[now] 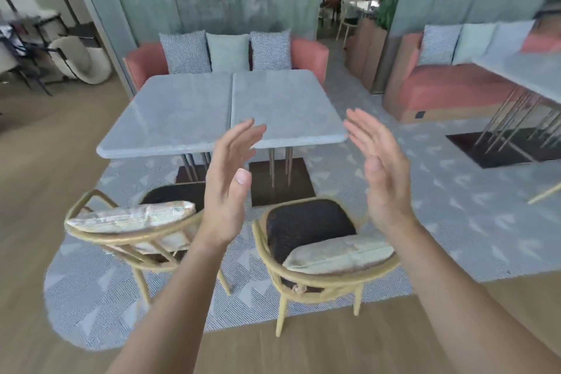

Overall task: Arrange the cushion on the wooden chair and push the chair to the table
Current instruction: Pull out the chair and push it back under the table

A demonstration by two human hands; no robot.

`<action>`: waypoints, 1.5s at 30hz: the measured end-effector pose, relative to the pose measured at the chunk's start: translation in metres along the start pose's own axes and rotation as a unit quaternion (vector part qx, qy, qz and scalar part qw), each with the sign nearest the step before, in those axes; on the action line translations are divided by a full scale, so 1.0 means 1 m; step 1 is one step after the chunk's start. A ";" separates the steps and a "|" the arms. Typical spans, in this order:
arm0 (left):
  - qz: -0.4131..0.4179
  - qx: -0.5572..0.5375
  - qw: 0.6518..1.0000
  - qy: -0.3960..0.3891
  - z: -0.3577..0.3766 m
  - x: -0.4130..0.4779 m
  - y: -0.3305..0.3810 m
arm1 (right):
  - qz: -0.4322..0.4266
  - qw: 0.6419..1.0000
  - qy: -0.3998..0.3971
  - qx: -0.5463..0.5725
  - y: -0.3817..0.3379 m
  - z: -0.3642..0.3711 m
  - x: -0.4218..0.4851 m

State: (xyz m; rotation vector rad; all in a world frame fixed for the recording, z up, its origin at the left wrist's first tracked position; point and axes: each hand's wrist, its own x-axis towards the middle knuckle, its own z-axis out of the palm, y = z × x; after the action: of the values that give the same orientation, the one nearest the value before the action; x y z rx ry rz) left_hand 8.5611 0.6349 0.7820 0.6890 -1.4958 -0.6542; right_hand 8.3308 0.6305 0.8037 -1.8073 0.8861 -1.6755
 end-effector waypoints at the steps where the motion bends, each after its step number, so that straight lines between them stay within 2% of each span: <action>1: 0.003 0.000 1.000 0.000 0.012 0.004 -0.009 | 0.001 1.000 0.005 -0.005 0.008 -0.012 0.001; 12: -0.026 0.010 1.000 -0.008 0.131 0.031 -0.073 | 0.062 0.998 0.011 -0.028 0.092 -0.131 0.004; 16: -0.071 0.040 0.997 -0.003 0.160 0.011 -0.095 | 0.126 0.991 -0.044 -0.012 0.144 -0.152 -0.019; 21: -0.206 0.125 0.969 -0.051 0.197 -0.056 -0.142 | 0.209 0.960 -0.158 -0.101 0.226 -0.173 -0.069; 25: -0.331 0.221 0.909 -0.123 0.221 -0.121 -0.193 | 0.278 0.894 -0.326 -0.132 0.285 -0.179 -0.125; 27: -0.402 0.263 0.859 -0.177 0.226 -0.147 -0.212 | 0.303 0.859 -0.380 -0.162 0.304 -0.181 -0.145; 29: -0.456 0.303 0.794 -0.265 0.226 -0.165 -0.226 | 0.273 0.834 -0.432 -0.207 0.318 -0.179 -0.157; 30: -0.452 0.354 0.751 -0.327 0.226 -0.172 -0.231 | 0.234 0.818 -0.465 -0.244 0.323 -0.176 -0.161; 32: -0.392 0.475 0.665 -0.422 0.228 -0.184 -0.241 | 0.162 0.765 -0.538 -0.315 0.330 -0.170 -0.170; 33: -0.361 0.512 0.643 -0.441 0.230 -0.187 -0.246 | 0.137 0.734 -0.570 -0.343 0.332 -0.166 -0.174; 35: -0.340 0.542 0.629 -0.442 0.234 -0.187 -0.254 | 0.097 0.686 -0.606 -0.391 0.336 -0.158 -0.179; 38: -0.353 0.579 0.592 -0.435 0.240 -0.181 -0.264 | 0.059 0.654 -0.619 -0.430 0.346 -0.150 -0.172; 40: -0.335 0.599 0.573 -0.447 0.242 -0.182 -0.271 | 0.047 0.649 -0.625 -0.431 0.352 -0.148 -0.169; 45: -0.315 0.615 0.574 -0.439 0.234 -0.176 -0.290 | 0.026 0.656 -0.613 -0.440 0.368 -0.142 -0.162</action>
State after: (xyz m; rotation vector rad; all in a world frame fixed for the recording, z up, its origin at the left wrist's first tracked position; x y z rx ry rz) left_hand 8.3399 0.5763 0.4388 2.3217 -2.6543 -0.3391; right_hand 8.1430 0.5215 0.4367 -2.7345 1.0255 0.4573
